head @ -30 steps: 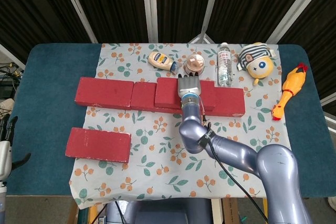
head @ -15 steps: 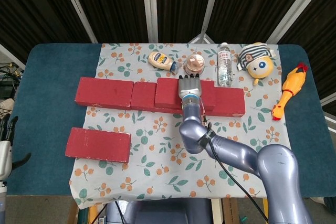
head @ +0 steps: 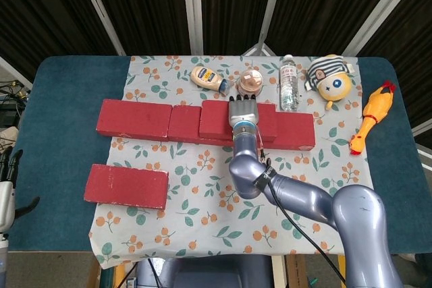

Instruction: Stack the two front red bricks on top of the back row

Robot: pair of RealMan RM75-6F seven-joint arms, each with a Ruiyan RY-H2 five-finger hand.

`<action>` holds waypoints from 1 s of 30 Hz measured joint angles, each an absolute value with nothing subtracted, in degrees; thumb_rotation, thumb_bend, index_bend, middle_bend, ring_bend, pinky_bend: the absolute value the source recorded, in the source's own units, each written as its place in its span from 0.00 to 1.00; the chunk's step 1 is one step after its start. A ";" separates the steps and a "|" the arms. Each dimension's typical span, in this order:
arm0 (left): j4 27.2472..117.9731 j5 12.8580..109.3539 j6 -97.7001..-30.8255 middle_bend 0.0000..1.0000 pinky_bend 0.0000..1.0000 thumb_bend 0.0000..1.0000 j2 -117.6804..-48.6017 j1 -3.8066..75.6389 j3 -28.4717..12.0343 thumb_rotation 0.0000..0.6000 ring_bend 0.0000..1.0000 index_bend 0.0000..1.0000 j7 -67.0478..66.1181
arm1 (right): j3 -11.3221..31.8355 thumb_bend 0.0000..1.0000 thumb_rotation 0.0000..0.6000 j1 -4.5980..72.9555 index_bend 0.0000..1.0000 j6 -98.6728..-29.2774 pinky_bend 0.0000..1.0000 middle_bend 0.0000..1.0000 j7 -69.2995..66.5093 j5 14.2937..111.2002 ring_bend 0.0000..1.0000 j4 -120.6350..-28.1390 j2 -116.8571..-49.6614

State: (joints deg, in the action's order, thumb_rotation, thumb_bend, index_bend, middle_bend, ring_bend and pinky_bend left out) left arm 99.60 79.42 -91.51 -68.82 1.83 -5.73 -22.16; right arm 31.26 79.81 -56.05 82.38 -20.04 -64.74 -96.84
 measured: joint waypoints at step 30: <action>98.31 86.16 -90.41 0.00 0.13 0.00 -68.39 2.92 -3.51 1.00 0.00 0.01 -15.25 | 25.56 0.11 1.00 43.47 0.00 -69.65 0.00 0.03 47.65 28.38 0.00 -124.27 -63.28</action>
